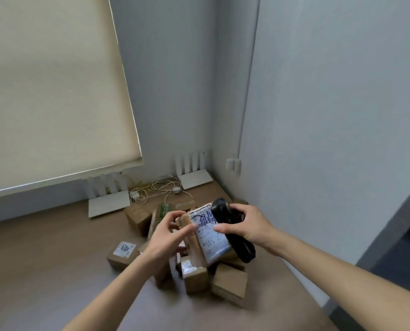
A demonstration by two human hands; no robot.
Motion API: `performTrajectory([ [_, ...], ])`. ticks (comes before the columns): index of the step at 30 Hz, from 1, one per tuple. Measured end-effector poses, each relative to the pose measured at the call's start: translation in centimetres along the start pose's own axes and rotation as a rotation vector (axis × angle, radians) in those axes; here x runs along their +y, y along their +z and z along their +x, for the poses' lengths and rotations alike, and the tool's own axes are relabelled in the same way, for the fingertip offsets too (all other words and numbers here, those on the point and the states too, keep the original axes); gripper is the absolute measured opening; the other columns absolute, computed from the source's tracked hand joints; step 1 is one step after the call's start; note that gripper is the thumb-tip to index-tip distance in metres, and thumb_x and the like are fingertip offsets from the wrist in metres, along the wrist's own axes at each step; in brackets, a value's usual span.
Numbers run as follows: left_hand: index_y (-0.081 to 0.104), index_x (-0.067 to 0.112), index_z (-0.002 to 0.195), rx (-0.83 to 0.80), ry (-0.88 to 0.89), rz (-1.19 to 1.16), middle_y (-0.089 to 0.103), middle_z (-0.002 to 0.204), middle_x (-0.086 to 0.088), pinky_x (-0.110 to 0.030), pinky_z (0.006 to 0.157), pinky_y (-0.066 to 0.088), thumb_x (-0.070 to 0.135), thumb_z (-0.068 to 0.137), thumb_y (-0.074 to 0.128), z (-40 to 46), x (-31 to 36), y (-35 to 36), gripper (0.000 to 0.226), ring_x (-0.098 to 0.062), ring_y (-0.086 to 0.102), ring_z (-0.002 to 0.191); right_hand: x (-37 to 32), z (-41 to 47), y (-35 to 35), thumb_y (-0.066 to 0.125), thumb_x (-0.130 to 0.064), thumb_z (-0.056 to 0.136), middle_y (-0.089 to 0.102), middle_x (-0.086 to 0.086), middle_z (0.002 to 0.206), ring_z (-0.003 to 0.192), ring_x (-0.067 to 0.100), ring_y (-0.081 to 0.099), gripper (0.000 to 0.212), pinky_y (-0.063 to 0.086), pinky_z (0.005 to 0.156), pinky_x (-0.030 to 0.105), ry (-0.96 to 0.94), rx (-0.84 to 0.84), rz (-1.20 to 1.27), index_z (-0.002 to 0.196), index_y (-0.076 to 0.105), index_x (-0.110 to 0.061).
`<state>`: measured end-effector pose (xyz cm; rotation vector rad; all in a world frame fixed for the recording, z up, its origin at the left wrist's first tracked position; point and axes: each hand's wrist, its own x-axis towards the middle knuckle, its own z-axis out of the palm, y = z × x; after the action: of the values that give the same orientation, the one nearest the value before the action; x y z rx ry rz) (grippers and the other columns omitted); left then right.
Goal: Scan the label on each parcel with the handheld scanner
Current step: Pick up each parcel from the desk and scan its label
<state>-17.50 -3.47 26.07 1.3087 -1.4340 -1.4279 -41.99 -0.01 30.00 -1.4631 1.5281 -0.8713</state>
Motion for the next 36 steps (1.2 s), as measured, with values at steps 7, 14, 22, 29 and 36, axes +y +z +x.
performTrajectory([
  [7, 0.056, 0.033, 0.125, 0.12, 0.143, -0.04, 0.063, 0.115, -0.005, -0.043, 0.074, 0.063, 0.028, 0.082, 0.082, -6.4, 4.1, -5.1, 0.051, -0.021, 0.068, 0.099, -6.4, -5.2, 2.1, 0.095, -0.065, 0.05, 0.071, -0.011, 0.123, 0.113, 0.009, 0.066, 0.096, 0.052, 0.106, 0.035, -0.079, 0.115, -0.183, 0.132, 0.067, -0.024],
  [14, 0.06, 0.038, 0.122, 0.204, 0.245, -0.078, 0.069, 0.118, -0.005, -0.034, 0.07, 0.061, 0.027, 0.084, 0.081, -9.6, 8.5, -8.5, 0.045, -0.022, 0.068, 0.104, -11.9, -8.7, 0.4, 0.094, -0.059, 0.061, 0.075, -0.008, 0.109, 0.101, 0.011, 0.068, 0.075, 0.054, 0.086, 0.026, -0.109, 0.144, -0.416, 0.124, 0.072, -0.026],
  [22, 0.06, 0.035, 0.128, 0.31, 0.326, -0.026, 0.069, 0.116, -0.003, -0.036, 0.075, 0.062, 0.045, 0.066, 0.081, -12.2, 12.8, -9.4, 0.066, -0.022, 0.067, 0.104, -16.9, -10.8, -1.3, 0.092, -0.056, 0.066, 0.073, 0.0, 0.124, 0.117, 0.02, 0.067, 0.077, 0.054, 0.096, 0.033, -0.188, 0.093, -0.676, 0.13, 0.07, -0.018],
  [29, 0.059, 0.036, 0.13, 0.368, 0.346, 0.026, 0.069, 0.113, 0.0, -0.038, 0.077, 0.062, 0.046, 0.066, 0.078, -13.8, 13.9, -9.9, 0.068, -0.019, 0.067, 0.1, -17.8, -11.0, -1.0, 0.091, -0.064, 0.054, 0.074, -0.003, 0.107, 0.106, 0.02, 0.068, 0.073, 0.057, 0.085, 0.035, -0.18, 0.073, -0.797, 0.112, 0.075, -0.023],
  [36, 0.06, 0.042, 0.126, 0.39, 0.357, 0.039, 0.069, 0.114, 0.0, -0.039, 0.079, 0.062, 0.054, 0.058, 0.079, -15.0, 13.4, -10.3, 0.072, -0.021, 0.068, 0.101, -17.6, -11.6, -0.2, 0.091, -0.069, 0.046, 0.075, -0.003, 0.115, 0.109, 0.022, 0.068, 0.099, 0.058, 0.093, 0.04, -0.146, 0.036, -0.861, 0.129, 0.071, -0.02],
])
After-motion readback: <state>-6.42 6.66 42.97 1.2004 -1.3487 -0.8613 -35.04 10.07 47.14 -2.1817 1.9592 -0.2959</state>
